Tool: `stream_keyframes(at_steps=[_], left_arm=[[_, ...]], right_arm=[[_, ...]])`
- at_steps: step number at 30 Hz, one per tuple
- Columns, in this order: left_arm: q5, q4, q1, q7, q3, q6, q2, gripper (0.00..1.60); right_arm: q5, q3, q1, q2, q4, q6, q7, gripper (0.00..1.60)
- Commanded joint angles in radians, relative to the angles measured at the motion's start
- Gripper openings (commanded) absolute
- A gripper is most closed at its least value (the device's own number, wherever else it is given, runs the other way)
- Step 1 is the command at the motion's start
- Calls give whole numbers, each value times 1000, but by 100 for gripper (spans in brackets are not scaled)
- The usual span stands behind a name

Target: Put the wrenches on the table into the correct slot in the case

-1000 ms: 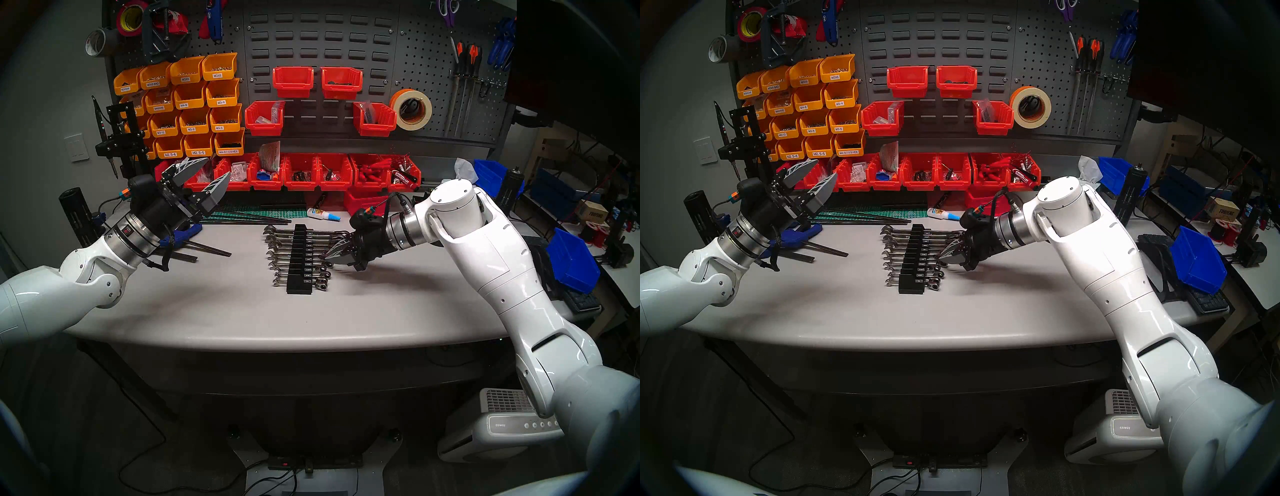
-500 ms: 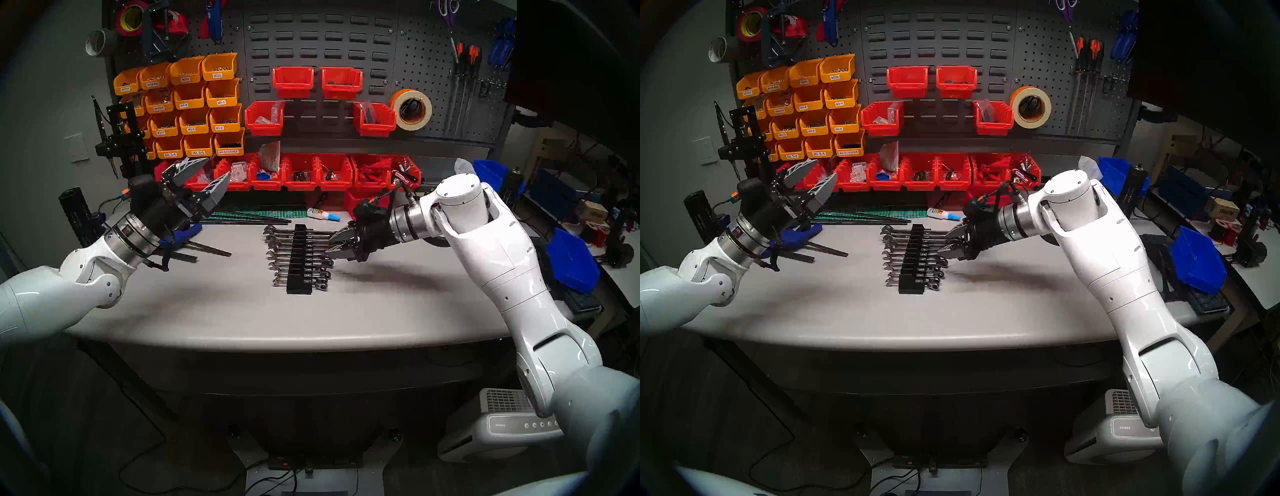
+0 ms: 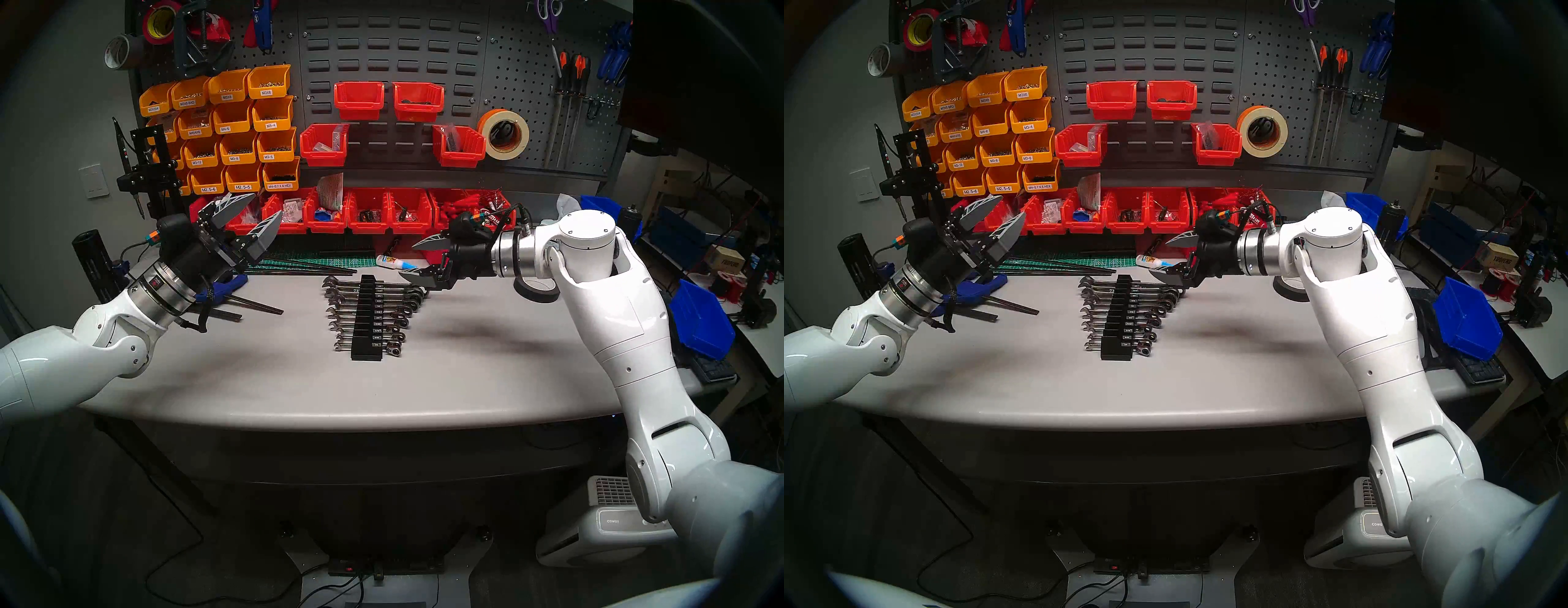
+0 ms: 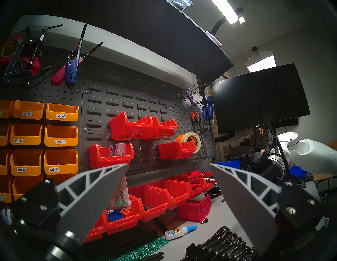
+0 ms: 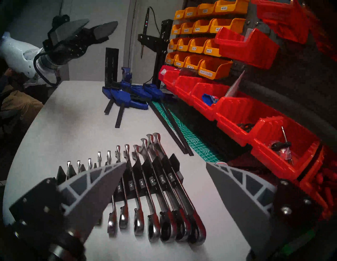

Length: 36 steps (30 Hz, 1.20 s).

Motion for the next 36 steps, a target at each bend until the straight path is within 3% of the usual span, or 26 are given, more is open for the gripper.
stream_keyframes(at_steps=[1,36], left_arm=[[-2,0,-25,3,-25,-16,0,160],[-2,0,-25,3,-25,-17,0,160]], right_arm=[[37,62,-36,-20,-63,-28,-37,160],[45,77,-53,-30,-74,-29,-51,160]])
